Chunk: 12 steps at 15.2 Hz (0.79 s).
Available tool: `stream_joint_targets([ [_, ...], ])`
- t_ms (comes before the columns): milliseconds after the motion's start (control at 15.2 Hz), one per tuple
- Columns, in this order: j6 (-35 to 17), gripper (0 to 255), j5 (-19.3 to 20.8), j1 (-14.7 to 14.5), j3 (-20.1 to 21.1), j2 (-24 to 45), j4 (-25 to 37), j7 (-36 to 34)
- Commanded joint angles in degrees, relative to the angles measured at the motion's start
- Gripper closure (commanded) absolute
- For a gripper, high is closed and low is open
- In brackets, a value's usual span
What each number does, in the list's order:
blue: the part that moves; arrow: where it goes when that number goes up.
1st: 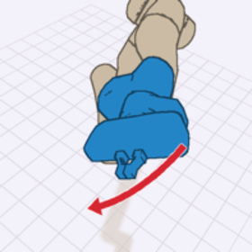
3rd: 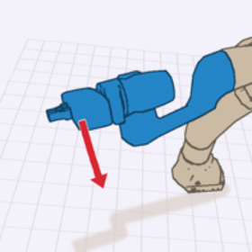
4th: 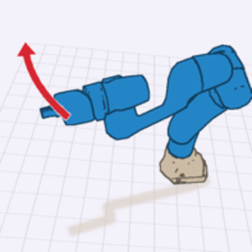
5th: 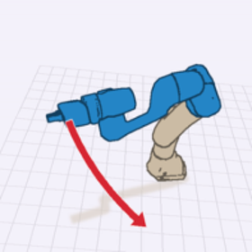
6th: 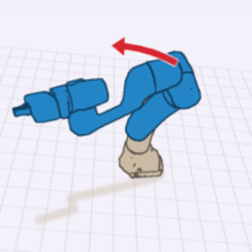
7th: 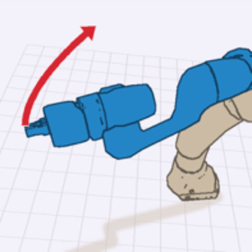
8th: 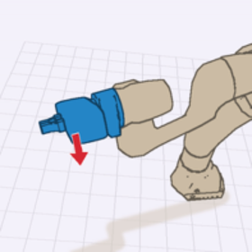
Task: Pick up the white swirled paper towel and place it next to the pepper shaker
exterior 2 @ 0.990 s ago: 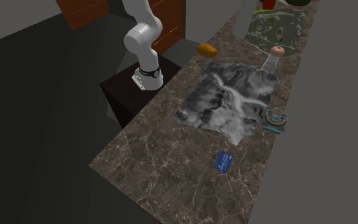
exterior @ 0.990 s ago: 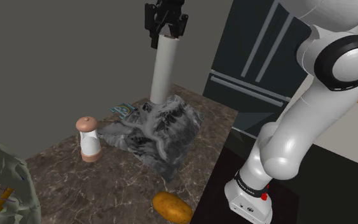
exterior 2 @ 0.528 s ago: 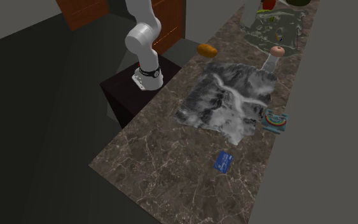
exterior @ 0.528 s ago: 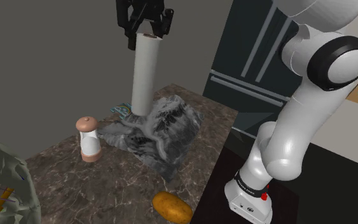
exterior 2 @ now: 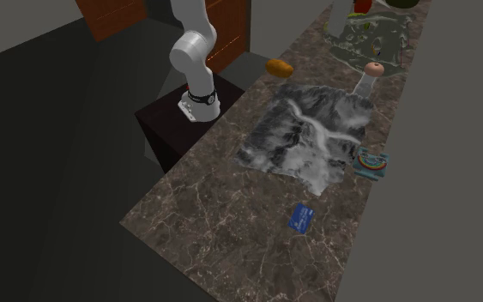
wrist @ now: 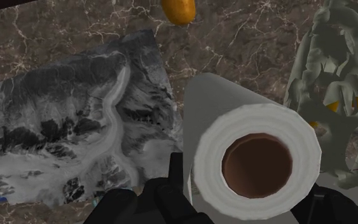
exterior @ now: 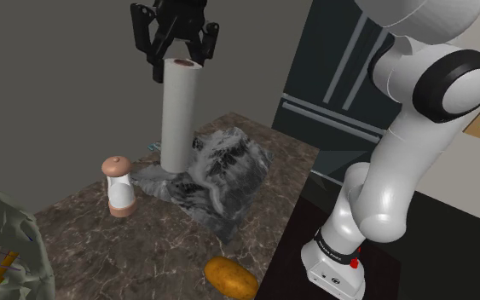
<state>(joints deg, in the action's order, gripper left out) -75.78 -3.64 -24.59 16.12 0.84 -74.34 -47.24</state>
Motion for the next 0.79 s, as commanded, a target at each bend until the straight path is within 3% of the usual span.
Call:
stream_joint_targets([
  [0, -1.94, 255, -0.26, 0.13, -0.12, -1.02, -2.90, 0.30],
  [726, -11.66, 255, -1.34, 0.48, -0.56, -5.34, -16.86, 1.72],
])
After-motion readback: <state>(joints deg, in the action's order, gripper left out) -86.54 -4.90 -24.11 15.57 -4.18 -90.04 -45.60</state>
